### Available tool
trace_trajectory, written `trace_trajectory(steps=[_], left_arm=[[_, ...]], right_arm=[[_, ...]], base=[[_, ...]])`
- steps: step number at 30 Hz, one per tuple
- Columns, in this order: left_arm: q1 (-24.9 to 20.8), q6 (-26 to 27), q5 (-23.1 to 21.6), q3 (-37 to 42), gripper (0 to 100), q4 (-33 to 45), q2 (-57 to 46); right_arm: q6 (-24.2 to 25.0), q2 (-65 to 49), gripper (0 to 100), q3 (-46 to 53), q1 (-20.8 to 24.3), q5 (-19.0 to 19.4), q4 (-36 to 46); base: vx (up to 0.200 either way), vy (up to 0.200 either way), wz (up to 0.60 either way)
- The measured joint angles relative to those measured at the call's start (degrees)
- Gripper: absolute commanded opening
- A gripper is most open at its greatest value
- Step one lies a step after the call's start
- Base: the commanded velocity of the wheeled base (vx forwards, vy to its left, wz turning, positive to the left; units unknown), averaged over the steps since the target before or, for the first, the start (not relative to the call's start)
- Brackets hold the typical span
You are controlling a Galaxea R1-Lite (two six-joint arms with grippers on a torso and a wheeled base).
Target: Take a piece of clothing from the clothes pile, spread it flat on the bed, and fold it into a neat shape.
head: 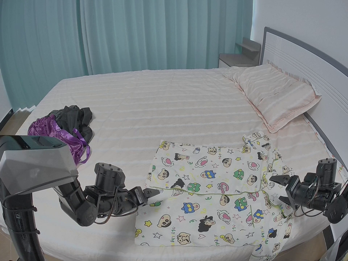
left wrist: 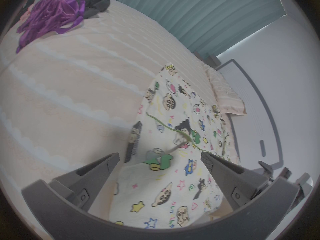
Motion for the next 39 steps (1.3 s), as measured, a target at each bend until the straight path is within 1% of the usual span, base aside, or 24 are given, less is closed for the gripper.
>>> trace_trajectory(steps=[1, 2, 3, 5, 8, 15, 17, 19, 22, 27, 29, 37, 38, 39], left_arm=[[0.3, 0.2, -2.4, -0.5, 100, 0.0, 0.0], [0.5, 0.4, -3.4, -0.7, 100, 0.0, -0.1], [0.7, 1.1, -5.6, -1.0, 100, 0.0, -0.1], [0.9, 3.2, -8.3, -1.4, 100, 0.1, -0.1], [1.2, 6.9, -10.2, -1.7, 100, 0.1, -0.1], [1.5, 15.9, -11.7, -2.2, 100, -0.7, 1.3], [1.8, 19.0, -12.8, -2.3, 100, -1.6, 2.0], [2.0, 20.6, -14.4, -2.2, 100, -2.2, 2.7], [2.1, 21.1, -15.6, -2.1, 100, -2.3, 3.4], [2.0, 21.6, -15.7, -2.2, 100, -2.4, 4.2], [2.0, 22.7, -15.7, -2.2, 100, -2.4, 4.7], [2.4, 23.0, -15.6, -2.1, 100, -2.3, 5.6], [2.4, 23.0, -15.6, -2.1, 0, -2.3, 5.7], [2.4, 23.0, -15.6, -2.0, 0, -2.3, 5.7]], right_arm=[[0.0, 0.0, 100, 0.0, 0.0, 0.0, 0.0], [0.0, 0.0, 100, 0.0, 0.0, 0.0, 0.0], [0.0, 0.0, 100, 0.0, 0.0, 0.0, 0.0], [0.0, 0.0, 100, 0.0, 0.0, 0.0, 0.0], [0.0, 0.1, 100, 0.0, 0.0, 0.0, 0.0], [0.1, 0.1, 100, 0.0, 0.0, 0.0, 0.0], [0.1, 0.1, 100, 0.0, 0.0, 0.0, 0.0], [0.1, 0.1, 100, 0.0, 0.0, 0.0, 0.0], [0.1, 0.1, 100, 0.1, 0.0, 0.0, 0.0], [0.1, 0.1, 100, 0.1, 0.0, 0.0, 0.0], [0.1, 0.1, 100, 0.1, 0.0, 0.2, 0.0], [0.1, 0.1, 100, 0.1, 0.0, 0.6, 0.0], [0.1, 0.1, 100, 0.1, 0.0, 0.6, 0.0], [0.1, 0.1, 100, 0.1, 0.0, 0.7, 0.0]], base=[[0.0, 0.0, 0.0], [0.0, 0.0, 0.0], [0.0, 0.0, 0.0], [0.0, 0.0, 0.0], [0.0, 0.0, 0.0], [0.0, 0.0, 0.0], [0.0, 0.0, 0.0], [0.0, 0.0, 0.0], [0.0, 0.0, 0.0], [0.0, 0.0, 0.0], [0.0, 0.0, 0.0], [0.0, 0.0, 0.0], [0.0, 0.0, 0.0], [0.0, 0.0, 0.0]])
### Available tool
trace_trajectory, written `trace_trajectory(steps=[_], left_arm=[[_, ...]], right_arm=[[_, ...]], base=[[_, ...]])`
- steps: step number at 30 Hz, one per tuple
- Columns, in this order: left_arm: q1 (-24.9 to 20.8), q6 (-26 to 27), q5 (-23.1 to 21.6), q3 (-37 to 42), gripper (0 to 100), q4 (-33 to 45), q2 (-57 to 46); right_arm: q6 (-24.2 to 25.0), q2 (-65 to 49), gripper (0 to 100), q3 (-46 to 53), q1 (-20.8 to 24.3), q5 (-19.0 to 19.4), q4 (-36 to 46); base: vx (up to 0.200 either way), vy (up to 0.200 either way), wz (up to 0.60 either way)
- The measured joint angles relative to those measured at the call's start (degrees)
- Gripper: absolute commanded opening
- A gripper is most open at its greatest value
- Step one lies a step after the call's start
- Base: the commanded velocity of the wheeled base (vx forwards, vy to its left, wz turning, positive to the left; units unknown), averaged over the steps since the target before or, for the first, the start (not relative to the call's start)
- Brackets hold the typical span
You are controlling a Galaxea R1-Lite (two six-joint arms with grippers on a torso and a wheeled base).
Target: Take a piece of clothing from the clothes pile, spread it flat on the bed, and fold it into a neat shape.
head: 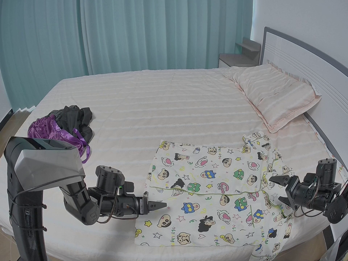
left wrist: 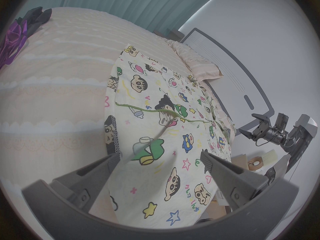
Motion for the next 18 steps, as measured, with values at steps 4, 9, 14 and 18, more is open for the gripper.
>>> trace_trajectory(steps=[4, 9, 14, 18], left_arm=[[0.0, 0.0, 0.2, 0.3, 0, 0.0, 0.1], [-0.1, 0.0, 0.7, 0.7, 0, 0.0, 0.1], [-0.8, 0.2, 4.1, 1.2, 0, -0.1, -0.4], [-2.7, 2.0, 5.9, 2.4, 0, -1.3, -1.3]], right_arm=[[0.0, 0.0, 100, 0.0, 0.0, 0.0, 0.0], [0.0, 0.0, 100, 0.0, -0.2, 0.0, 0.0], [0.1, 0.0, 100, -0.1, -0.2, 0.0, 0.0], [0.1, 0.0, 100, -0.1, -0.3, 0.0, 0.0]], base=[[0.0, 0.0, 0.0], [0.0, 0.0, 0.0], [0.0, 0.0, 0.0], [0.0, 0.0, 0.0]])
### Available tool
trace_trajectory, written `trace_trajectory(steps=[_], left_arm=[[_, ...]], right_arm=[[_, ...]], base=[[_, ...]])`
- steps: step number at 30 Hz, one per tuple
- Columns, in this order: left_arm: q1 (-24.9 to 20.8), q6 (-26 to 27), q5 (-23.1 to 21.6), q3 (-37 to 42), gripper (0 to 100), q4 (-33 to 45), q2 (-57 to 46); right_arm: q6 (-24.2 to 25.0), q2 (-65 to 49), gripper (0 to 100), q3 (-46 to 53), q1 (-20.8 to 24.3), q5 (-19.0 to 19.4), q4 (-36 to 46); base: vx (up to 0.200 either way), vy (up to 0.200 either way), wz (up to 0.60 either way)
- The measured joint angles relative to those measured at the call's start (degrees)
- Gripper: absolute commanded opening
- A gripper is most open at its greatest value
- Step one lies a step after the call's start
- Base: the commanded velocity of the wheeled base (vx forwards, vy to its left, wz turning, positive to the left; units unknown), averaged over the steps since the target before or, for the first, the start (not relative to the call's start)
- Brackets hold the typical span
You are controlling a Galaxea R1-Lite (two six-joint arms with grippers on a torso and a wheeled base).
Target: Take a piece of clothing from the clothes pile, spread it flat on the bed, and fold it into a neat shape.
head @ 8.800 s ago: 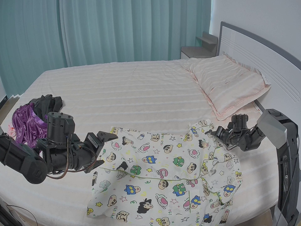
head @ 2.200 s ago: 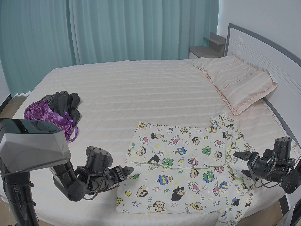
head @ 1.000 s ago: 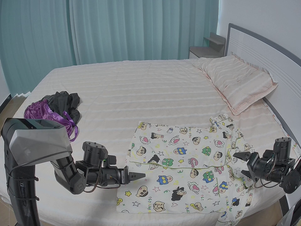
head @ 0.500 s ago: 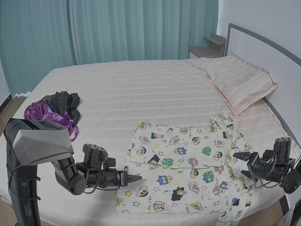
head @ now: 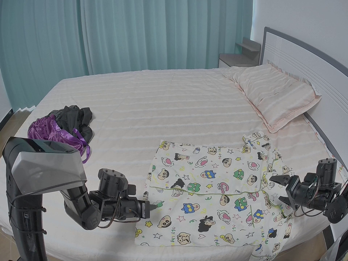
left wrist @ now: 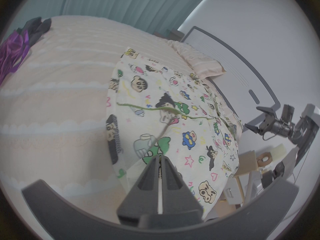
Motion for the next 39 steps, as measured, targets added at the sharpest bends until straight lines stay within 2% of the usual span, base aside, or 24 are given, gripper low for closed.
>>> trace_trajectory(steps=[6, 11, 19, 32, 36, 37, 39], left_arm=[[-3.8, 1.2, 1.4, 2.3, 0, -3.3, -1.0], [-7.5, 1.2, 5.2, 3.6, 0, -3.9, -1.4], [-11.9, 1.1, 5.9, 6.8, 0, -4.1, -2.3], [-13.5, 0.2, 5.4, 9.3, 0, -4.2, -2.7], [-13.0, -4.4, 5.5, 9.4, 0, -5.0, -3.7], [-12.6, -6.3, 5.5, 9.4, 100, -5.5, -4.1], [-11.3, -9.8, 5.4, 9.4, 100, -6.5, -5.0]], right_arm=[[0.0, 0.0, 100, 0.0, 0.0, 0.0, 0.0], [0.0, 0.0, 100, 0.0, 0.0, 0.0, 0.0], [0.0, 0.0, 100, 0.0, 0.0, 0.0, 0.0], [0.0, 0.0, 100, 0.1, 0.0, 0.0, 0.0], [0.0, 0.0, 100, 0.1, 0.0, 0.0, 0.0], [0.0, 0.0, 100, 0.1, 0.0, 0.0, 0.0], [0.0, 0.0, 100, 0.1, 0.0, 0.0, 0.0]], base=[[0.0, 0.0, 0.0], [0.0, 0.0, 0.0], [0.0, 0.0, 0.0], [0.0, 0.0, 0.0], [0.0, 0.0, 0.0], [0.0, 0.0, 0.0], [0.0, 0.0, 0.0]])
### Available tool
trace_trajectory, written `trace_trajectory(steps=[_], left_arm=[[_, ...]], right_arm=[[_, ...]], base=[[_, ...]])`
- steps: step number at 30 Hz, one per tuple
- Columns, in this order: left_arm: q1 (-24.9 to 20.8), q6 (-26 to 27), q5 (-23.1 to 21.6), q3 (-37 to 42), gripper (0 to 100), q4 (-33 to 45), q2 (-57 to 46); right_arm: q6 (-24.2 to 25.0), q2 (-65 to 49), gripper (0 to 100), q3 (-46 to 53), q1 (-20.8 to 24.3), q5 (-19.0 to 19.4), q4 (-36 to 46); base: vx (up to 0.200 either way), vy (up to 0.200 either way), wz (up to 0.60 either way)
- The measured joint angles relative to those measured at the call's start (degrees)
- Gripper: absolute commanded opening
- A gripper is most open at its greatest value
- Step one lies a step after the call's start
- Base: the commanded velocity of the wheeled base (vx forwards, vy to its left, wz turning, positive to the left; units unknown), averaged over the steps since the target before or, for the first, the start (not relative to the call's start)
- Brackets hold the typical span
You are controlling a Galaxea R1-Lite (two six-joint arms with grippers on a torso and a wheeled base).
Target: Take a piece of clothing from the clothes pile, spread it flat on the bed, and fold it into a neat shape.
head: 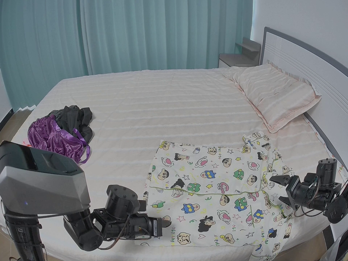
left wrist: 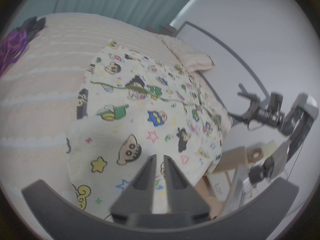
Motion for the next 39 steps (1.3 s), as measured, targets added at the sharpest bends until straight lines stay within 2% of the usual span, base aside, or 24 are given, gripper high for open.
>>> trace_trajectory(steps=[3, 7, 11, 14, 21, 27, 28, 39], left_arm=[[3.2, -2.8, -0.4, 0.0, 100, -1.0, -1.5], [7.4, -3.4, -2.9, 0.1, 100, -1.7, -3.0], [11.7, -1.3, -8.2, 0.2, 100, -1.7, -3.8], [13.6, 0.8, -10.2, 0.4, 100, -1.5, -3.7], [15.1, 6.1, -10.9, 0.9, 100, -1.9, -0.7], [14.0, 6.5, -10.9, -0.1, 100, -2.0, 1.7], [13.8, 6.5, -10.9, -0.4, 0, -2.0, 1.9], [11.8, 6.6, -9.3, -0.8, 0, -2.0, 3.5]], right_arm=[[0.0, 0.0, 100, 0.0, 0.0, 0.0, 0.0], [0.0, 0.0, 100, 0.0, 0.0, 0.1, 0.0], [0.0, 0.0, 100, 0.0, 0.0, 0.1, 0.0], [0.1, 0.1, 100, 0.0, 0.0, 0.1, 0.0], [0.1, 0.3, 100, 0.0, 0.0, 0.1, 0.0], [0.1, 0.4, 100, -0.1, 0.0, 0.1, 0.0], [0.1, 0.5, 100, -0.1, 0.0, 0.1, 0.0], [0.1, 0.5, 100, -0.1, 0.0, 0.1, 0.0]], base=[[0.0, 0.0, 0.0], [0.0, 0.0, 0.0], [0.0, 0.0, 0.0], [0.0, 0.0, 0.0], [0.0, 0.0, 0.0], [0.0, 0.0, 0.0], [0.0, 0.0, 0.0], [0.0, 0.0, 0.0]])
